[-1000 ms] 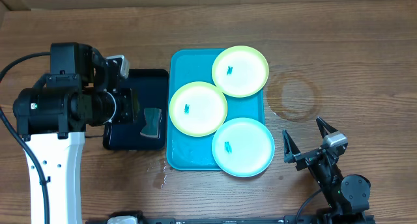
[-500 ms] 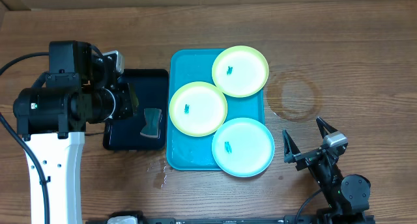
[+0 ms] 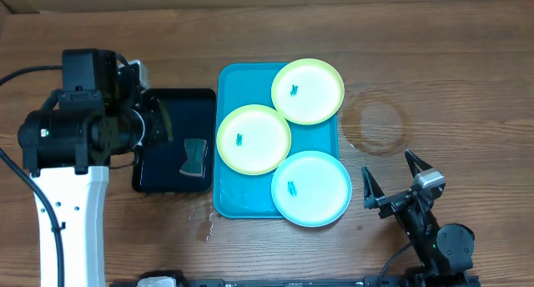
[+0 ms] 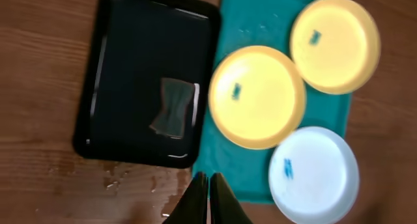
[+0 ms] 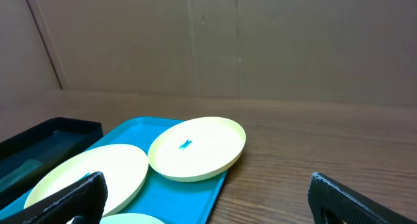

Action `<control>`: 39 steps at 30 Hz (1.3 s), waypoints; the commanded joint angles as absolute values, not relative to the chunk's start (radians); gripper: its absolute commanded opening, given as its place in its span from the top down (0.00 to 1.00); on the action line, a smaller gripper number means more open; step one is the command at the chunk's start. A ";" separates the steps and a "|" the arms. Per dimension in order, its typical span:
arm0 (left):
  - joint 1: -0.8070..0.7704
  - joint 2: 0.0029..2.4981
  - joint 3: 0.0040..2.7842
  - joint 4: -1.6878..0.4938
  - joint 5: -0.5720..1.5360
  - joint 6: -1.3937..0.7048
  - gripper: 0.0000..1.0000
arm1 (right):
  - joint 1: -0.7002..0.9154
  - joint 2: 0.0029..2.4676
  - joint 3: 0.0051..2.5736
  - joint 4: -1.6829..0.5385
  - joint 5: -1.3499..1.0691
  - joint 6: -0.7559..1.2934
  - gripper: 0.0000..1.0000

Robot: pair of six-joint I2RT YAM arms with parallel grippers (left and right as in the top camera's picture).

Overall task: Clean dirty plates on tray and stack at the side
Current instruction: 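Raise the left gripper and move it over the black tray, then lower the left gripper onto the green sponge and grasp it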

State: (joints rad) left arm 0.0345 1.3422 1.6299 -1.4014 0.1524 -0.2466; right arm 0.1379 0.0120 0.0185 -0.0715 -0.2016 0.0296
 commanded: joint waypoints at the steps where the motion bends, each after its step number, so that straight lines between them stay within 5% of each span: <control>1: 0.039 1.375 1.649 -1.449 0.033 -0.307 0.90 | 0.135 0.009 0.008 -0.065 -0.191 0.029 0.00; 6: 0.039 1.402 1.594 -1.522 -0.021 -0.281 0.48 | 0.135 0.009 0.008 -0.066 -0.191 0.029 0.00; 9: 0.039 1.402 1.501 -1.435 0.015 -0.282 0.38 | 0.135 0.009 0.008 -0.066 -0.191 0.029 0.00; 39: -0.023 1.406 1.117 -1.154 0.187 -0.122 0.36 | 0.135 0.009 0.008 -0.066 -0.191 0.029 0.00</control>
